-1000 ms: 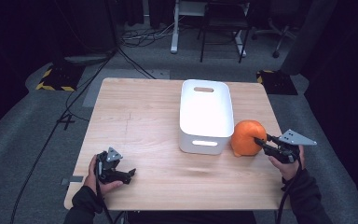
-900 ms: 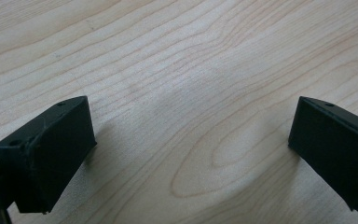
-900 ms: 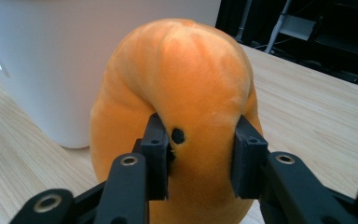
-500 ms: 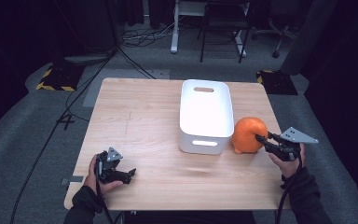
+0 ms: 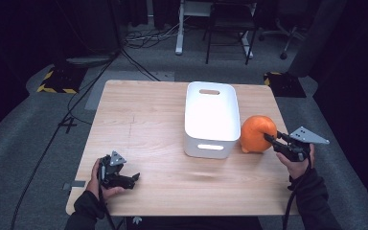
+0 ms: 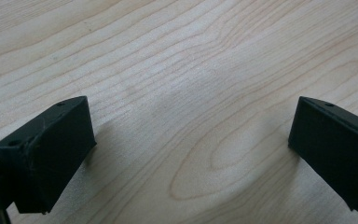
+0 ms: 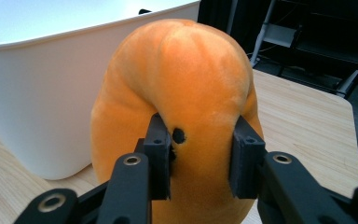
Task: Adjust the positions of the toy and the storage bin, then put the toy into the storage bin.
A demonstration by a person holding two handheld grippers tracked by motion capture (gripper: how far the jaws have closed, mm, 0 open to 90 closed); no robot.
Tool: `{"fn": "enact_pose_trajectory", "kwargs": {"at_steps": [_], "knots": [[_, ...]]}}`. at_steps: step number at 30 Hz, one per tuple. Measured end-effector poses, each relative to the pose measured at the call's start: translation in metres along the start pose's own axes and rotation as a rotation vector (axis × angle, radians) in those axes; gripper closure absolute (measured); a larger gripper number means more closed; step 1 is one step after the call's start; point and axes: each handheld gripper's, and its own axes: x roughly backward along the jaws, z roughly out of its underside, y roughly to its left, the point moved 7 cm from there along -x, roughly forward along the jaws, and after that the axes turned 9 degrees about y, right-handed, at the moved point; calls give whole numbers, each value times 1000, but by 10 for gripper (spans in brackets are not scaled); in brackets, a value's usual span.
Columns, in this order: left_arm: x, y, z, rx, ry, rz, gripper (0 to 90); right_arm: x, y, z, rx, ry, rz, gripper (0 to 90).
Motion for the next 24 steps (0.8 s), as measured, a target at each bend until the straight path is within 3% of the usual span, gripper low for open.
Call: {"fn": "enact_pose_trajectory", "kwargs": {"at_steps": [24], "knots": [[0,0,0,0,-2,0,4,18,-12,-18,2,-44,30,659]]}}
